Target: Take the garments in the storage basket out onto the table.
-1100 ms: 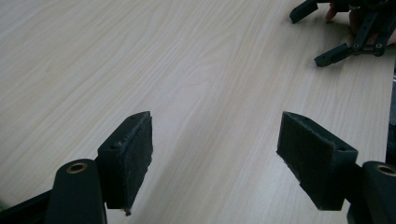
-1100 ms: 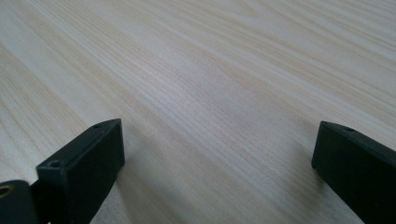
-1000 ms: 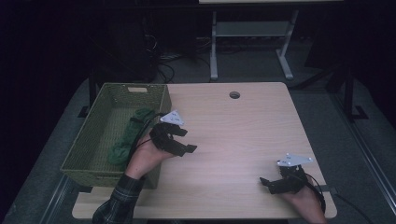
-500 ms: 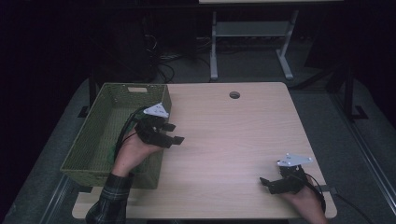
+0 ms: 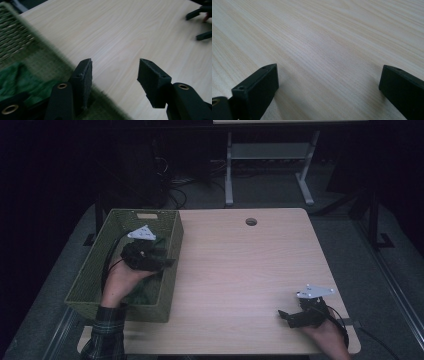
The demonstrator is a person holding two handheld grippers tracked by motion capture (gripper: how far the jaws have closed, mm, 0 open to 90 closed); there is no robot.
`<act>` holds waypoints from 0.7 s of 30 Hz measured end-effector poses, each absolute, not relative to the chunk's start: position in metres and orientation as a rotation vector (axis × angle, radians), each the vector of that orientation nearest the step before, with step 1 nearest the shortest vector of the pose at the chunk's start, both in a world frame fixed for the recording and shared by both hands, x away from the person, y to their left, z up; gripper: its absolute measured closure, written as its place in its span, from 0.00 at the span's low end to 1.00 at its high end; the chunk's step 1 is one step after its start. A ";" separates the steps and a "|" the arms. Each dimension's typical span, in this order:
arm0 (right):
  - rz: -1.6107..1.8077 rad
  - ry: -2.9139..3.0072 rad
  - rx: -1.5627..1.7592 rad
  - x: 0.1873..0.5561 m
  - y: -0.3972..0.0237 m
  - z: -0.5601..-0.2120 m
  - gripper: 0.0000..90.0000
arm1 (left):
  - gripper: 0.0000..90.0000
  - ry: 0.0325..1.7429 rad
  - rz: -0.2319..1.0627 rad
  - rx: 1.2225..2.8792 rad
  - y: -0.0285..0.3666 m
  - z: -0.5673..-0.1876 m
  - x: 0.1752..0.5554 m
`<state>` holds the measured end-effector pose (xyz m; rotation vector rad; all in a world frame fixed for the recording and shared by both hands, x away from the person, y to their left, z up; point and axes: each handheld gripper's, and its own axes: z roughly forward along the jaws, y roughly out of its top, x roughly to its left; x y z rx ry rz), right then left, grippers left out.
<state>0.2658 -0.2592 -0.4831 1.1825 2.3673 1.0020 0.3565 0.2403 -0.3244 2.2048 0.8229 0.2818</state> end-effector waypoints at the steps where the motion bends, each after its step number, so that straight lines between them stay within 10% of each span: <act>1: 1.002 2.367 1.183 0.266 -0.259 -0.483 0.02 | 0.50 0.837 0.289 2.203 0.244 -0.325 0.357; 21: 1.003 2.368 1.185 0.266 -0.259 -0.483 0.02 | 0.54 0.951 0.328 2.226 0.282 -0.345 0.368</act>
